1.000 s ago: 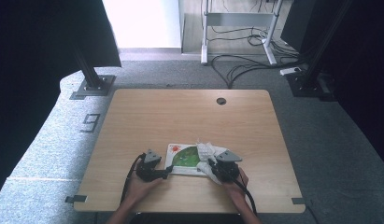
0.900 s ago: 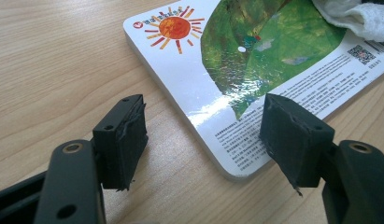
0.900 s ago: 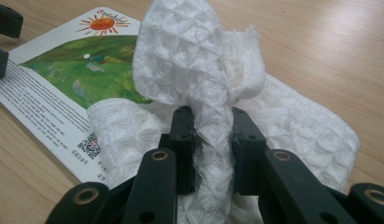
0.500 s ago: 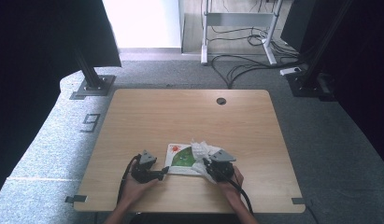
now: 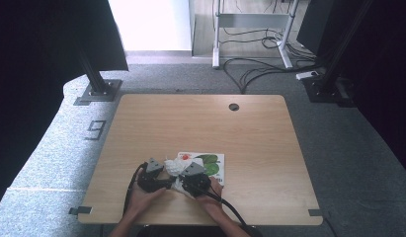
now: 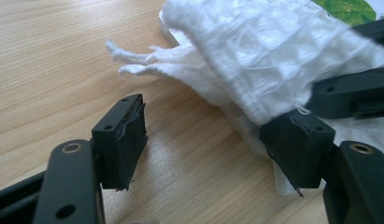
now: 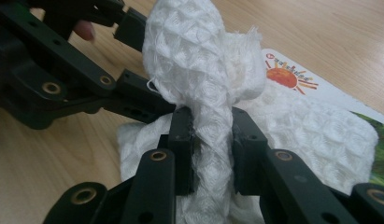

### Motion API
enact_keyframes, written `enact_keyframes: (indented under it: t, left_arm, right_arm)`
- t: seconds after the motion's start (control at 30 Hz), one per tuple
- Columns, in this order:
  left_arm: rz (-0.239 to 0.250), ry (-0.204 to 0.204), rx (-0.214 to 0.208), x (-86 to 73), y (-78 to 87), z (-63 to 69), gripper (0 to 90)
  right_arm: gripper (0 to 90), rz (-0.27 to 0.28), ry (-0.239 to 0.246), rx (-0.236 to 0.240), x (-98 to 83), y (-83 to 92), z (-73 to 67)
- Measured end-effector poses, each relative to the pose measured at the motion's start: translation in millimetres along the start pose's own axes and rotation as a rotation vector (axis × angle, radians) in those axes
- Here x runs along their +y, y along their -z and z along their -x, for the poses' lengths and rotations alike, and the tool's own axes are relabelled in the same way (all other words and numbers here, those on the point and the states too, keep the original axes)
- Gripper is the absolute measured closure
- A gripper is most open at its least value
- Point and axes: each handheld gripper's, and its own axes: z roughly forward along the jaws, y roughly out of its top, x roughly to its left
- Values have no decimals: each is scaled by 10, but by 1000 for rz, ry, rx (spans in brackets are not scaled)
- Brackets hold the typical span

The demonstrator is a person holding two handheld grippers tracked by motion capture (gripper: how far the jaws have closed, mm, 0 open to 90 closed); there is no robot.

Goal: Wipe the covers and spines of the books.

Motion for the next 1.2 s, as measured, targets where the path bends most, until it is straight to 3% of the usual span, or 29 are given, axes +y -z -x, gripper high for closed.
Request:
enact_keyframes:
  t: [0.3, 0.67, 0.9, 1.0, 1.07, 1.2]
  left_arm:
    - [-1, -7, 2, 9, -6, 13, 312]
    - [-3, -4, 1, 14, -9, 14, 315]
    - [-4, 3, -3, 18, -14, 13, 315]
    - [-4, 0, -1, 19, -14, 13, 315]
    - [-5, 3, -4, 19, -14, 12, 315]
    - [-5, 2, -3, 17, -14, 12, 315]
  right_arm:
    - [702, 13, -31, -22, -130, 125, 110]
    - [702, 29, -113, -104, -498, 586, 545]
    - [707, 36, -215, -148, -757, 882, 859]
    - [711, 45, -205, -164, -736, 904, 852]
    - [713, 65, -179, -155, -652, 896, 773]
    - [713, 84, -105, -90, -380, 744, 512]
